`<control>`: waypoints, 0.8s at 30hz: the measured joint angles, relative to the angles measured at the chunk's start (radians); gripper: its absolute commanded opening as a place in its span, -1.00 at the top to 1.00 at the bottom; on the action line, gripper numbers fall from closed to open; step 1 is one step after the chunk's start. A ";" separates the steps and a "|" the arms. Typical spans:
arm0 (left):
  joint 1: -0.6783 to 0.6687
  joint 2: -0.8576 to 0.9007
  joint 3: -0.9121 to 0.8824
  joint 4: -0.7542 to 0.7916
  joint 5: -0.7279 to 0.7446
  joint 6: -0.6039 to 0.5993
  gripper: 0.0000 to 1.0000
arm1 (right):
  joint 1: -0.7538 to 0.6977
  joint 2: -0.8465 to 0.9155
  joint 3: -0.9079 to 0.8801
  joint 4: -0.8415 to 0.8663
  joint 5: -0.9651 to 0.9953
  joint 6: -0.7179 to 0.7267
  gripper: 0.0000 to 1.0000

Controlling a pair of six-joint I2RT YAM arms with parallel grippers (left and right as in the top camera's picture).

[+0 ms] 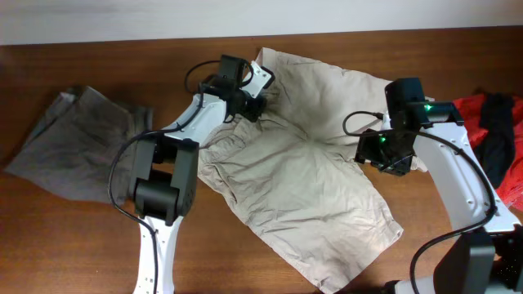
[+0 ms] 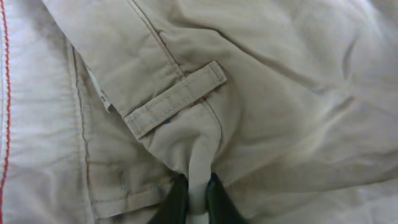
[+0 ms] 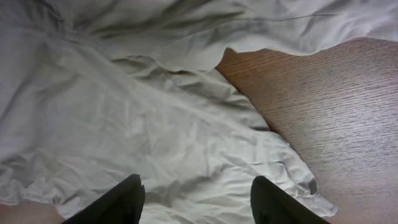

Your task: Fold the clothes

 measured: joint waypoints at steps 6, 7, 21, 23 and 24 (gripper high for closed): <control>0.007 0.000 0.073 -0.089 -0.008 -0.023 0.99 | 0.000 0.000 0.000 0.000 0.000 0.000 -0.21; 0.011 0.000 0.093 -0.109 -0.015 -0.028 0.99 | 0.000 0.000 0.000 0.000 0.000 0.000 -0.21; 0.099 0.036 0.217 -0.229 -0.233 -0.037 0.93 | 0.000 0.000 0.000 0.017 0.009 0.000 -0.22; 0.102 0.066 0.218 -0.239 -0.273 -0.039 0.94 | 0.000 0.000 0.000 0.018 0.009 0.000 -0.22; 0.102 0.080 0.218 -0.243 -0.296 -0.046 0.93 | 0.000 0.000 0.000 0.018 0.009 0.000 -0.22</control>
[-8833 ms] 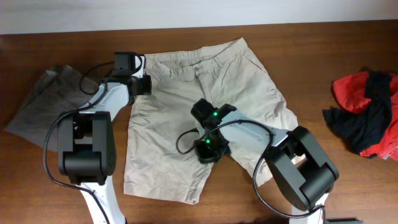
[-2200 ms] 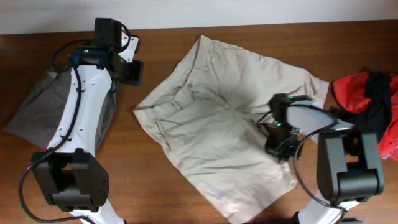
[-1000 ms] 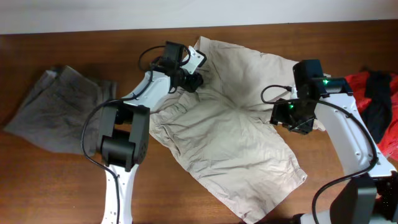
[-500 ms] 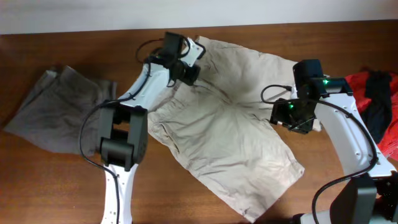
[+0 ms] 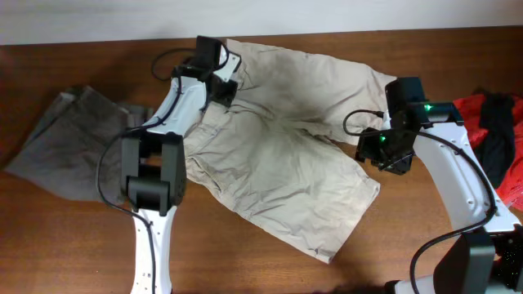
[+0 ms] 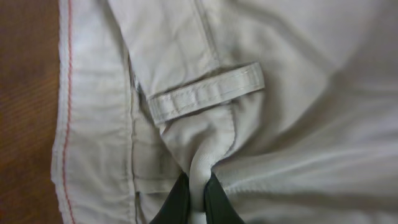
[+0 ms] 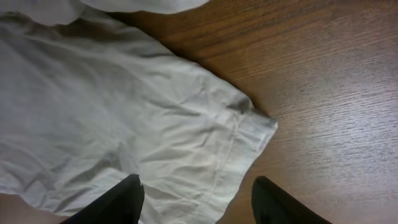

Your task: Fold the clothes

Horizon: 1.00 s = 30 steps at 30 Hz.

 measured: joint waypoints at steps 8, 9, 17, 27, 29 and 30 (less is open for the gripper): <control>-0.013 0.006 0.025 -0.068 -0.161 -0.106 0.94 | 0.039 0.005 -0.003 0.034 -0.031 -0.029 -0.22; -0.013 0.006 0.028 -0.077 -0.180 -0.119 0.94 | 0.056 0.006 -0.010 0.042 -0.036 -0.033 -0.22; -0.007 0.020 0.100 -0.211 -0.250 -0.165 0.93 | 0.151 0.066 -0.166 0.177 -0.054 -0.043 -0.01; 0.002 0.027 0.136 -0.304 -0.319 -0.190 0.93 | 0.151 0.116 -0.372 0.421 -0.012 0.027 0.47; 0.002 0.029 0.136 -0.305 -0.333 -0.191 0.93 | 0.152 0.101 -0.396 0.443 0.007 0.050 0.51; 0.002 0.030 0.136 -0.306 -0.339 -0.193 0.93 | 0.152 0.093 -0.408 0.454 0.018 0.068 0.53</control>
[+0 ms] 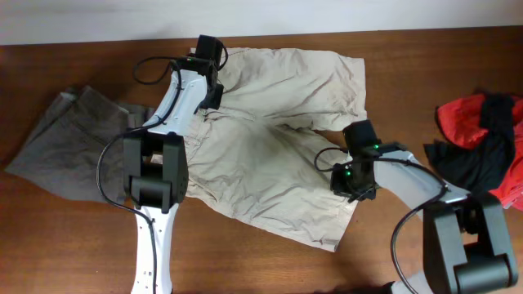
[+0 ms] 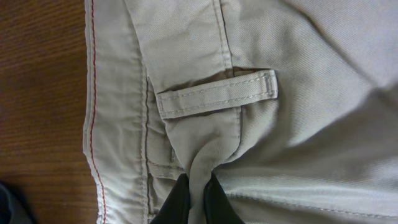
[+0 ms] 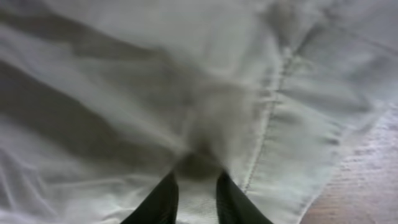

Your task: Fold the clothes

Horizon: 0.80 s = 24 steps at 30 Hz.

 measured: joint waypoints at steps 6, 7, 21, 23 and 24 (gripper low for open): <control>0.007 0.000 0.000 -0.018 -0.027 -0.015 0.93 | -0.002 -0.014 -0.024 0.011 0.028 0.075 0.61; 0.011 0.000 0.000 -0.027 -0.036 -0.024 0.93 | -0.008 -0.014 -0.024 0.008 0.027 0.084 0.62; 0.096 0.000 0.004 -0.056 0.035 -0.079 -0.36 | -0.126 -0.007 -0.013 -0.044 0.007 0.113 0.63; 0.098 0.000 0.013 -0.079 0.047 -0.080 -0.40 | -0.126 0.006 0.014 -0.089 0.027 0.111 0.61; 0.098 0.000 0.021 -0.100 0.051 -0.077 -0.40 | -0.128 0.014 0.026 -0.113 0.043 0.109 0.56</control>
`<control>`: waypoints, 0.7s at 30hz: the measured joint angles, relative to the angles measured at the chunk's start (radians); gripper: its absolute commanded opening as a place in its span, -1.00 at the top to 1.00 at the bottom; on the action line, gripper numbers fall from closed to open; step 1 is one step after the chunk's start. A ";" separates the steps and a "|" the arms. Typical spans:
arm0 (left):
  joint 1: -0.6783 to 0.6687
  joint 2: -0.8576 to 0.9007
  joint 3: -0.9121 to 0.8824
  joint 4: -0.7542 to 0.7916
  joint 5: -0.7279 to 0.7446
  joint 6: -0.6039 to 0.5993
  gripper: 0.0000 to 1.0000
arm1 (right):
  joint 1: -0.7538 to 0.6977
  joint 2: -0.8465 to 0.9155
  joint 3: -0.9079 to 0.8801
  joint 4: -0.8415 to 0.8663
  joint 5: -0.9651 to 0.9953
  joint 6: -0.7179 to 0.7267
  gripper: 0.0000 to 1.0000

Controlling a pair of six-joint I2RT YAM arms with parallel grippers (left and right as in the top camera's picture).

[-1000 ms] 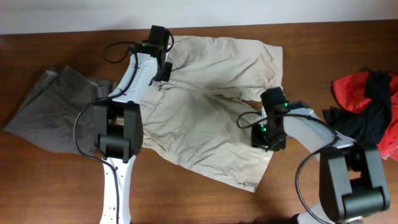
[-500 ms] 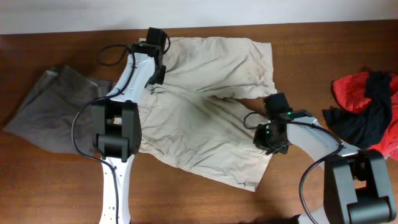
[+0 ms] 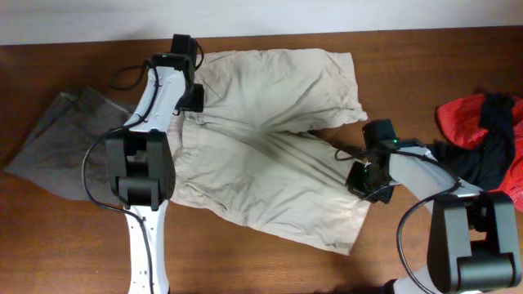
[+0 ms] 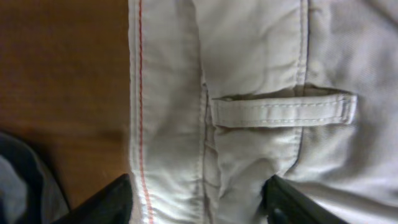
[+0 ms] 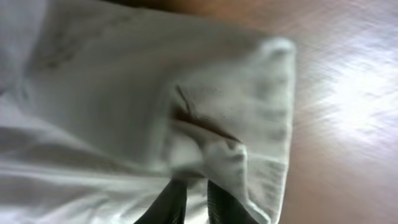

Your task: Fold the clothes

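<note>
Beige shorts (image 3: 270,155) lie spread on the wooden table, waistband to the left and both legs pointing right. My left gripper (image 3: 191,98) rests at the waistband's far end, open, its fingers wide apart either side of the band (image 4: 199,202) just below a belt loop (image 4: 283,111). My right gripper (image 3: 365,186) is shut on the hem of the nearer leg, a bunched fold of fabric (image 5: 205,143) pinched between the fingers (image 5: 196,202).
A grey garment (image 3: 57,147) lies at the table's left, close to the waistband; its dark edge (image 4: 18,180) shows in the left wrist view. Red and black clothes (image 3: 482,131) are heaped at the right edge. Bare wood (image 3: 245,261) runs along the front.
My left gripper has opened and let go of the waistband, which now lies flatter and further left. My right gripper, still shut on the leg hem, is further right.
At first the crumpled shorts sat mid-table, my left gripper shut on the waistband, my right open over the right leg. The waistband then stood further left. Later my right gripper was shut on the near leg's hem. Now the shorts lie spread out and the left has released.
</note>
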 measured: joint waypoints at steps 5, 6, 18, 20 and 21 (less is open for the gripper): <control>-0.028 -0.002 0.082 -0.161 0.000 0.002 -0.43 | -0.024 0.011 0.048 -0.169 0.102 -0.017 0.38; -0.030 -0.008 0.097 -0.188 -0.002 0.001 -0.43 | -0.028 0.011 0.063 -0.189 0.116 -0.019 0.36; -0.023 -0.350 0.199 -0.495 0.006 0.002 -0.42 | -0.032 -0.265 0.226 -0.365 0.148 -0.081 0.15; -0.023 -0.426 0.205 -0.547 0.013 0.001 -0.35 | -0.032 -0.319 0.226 -0.390 0.128 -0.099 0.15; -0.023 -0.456 0.206 -0.573 0.014 0.001 -0.35 | -0.032 -0.345 0.226 -0.402 0.115 -0.106 0.14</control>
